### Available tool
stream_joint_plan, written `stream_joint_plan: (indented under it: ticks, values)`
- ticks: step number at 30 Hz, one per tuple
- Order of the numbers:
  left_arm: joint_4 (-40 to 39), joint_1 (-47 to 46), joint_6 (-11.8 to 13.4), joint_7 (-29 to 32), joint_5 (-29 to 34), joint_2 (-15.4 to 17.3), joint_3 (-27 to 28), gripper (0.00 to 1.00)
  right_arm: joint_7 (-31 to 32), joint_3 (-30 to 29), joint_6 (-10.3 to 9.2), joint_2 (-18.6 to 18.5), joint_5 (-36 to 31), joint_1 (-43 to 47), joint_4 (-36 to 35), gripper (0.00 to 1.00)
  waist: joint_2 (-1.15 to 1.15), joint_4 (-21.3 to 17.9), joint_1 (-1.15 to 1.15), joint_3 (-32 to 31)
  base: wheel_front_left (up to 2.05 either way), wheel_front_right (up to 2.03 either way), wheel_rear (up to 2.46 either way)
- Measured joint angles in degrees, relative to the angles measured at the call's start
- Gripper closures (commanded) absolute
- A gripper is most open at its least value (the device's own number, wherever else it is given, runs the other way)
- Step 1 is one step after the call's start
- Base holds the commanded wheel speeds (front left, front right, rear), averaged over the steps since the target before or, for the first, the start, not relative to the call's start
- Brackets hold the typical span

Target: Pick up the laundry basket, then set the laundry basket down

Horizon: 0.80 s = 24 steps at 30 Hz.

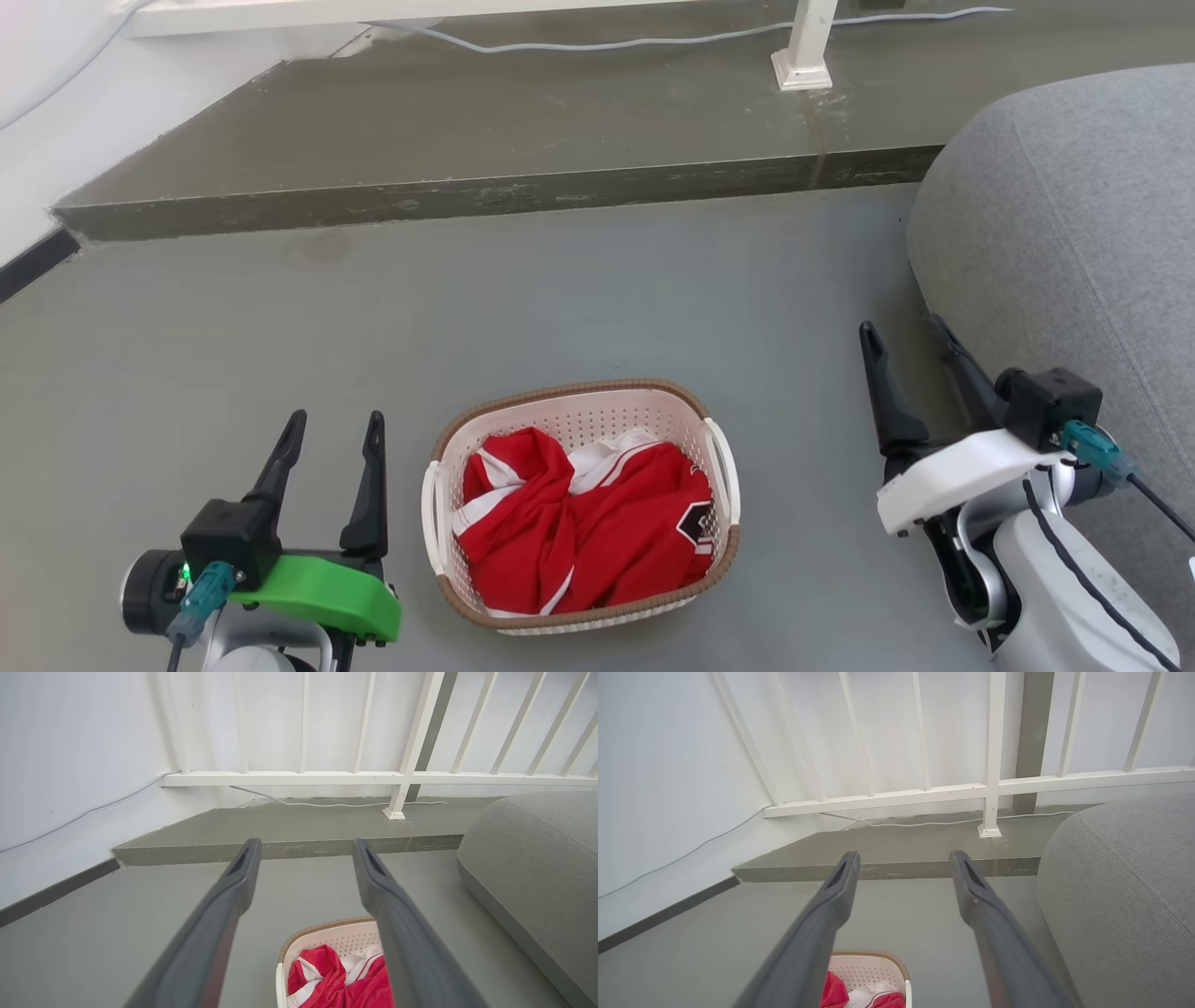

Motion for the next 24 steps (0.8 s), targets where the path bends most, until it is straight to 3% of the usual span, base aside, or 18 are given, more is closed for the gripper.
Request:
stream_joint_plan:
  ticks: [17, 18, 24]
  values:
    - [-1.86, 1.38, 0.41, 2.03, 1.44, -0.71, 1.71, 0.00, 0.00, 0.08, -0.86, -0.45, -0.96, 1.06, -2.03, 0.00, 0.00, 0.35, 0.00, 0.08, 0.00, 0.00, 0.00]
    - [-1.92, 1.38, 0.41, 2.05, 1.82, -0.78, 1.75, 1.00, 0.00, 0.08, -0.91, -0.46, -0.97, 1.11, -2.13, 1.00, 0.00, 0.37, 0.00, 0.08, 0.00, 0.00, 0.00]
    - [-0.47, 2.15, 0.27, 2.11, 0.67, -1.65, 1.30, 1.00, 0.11, 0.08, -0.60, 0.67, -0.02, 3.30, -0.76, 1.00, 0.00, 0.40, 0.00, 0.05, 0.00, 0.00, 0.00]
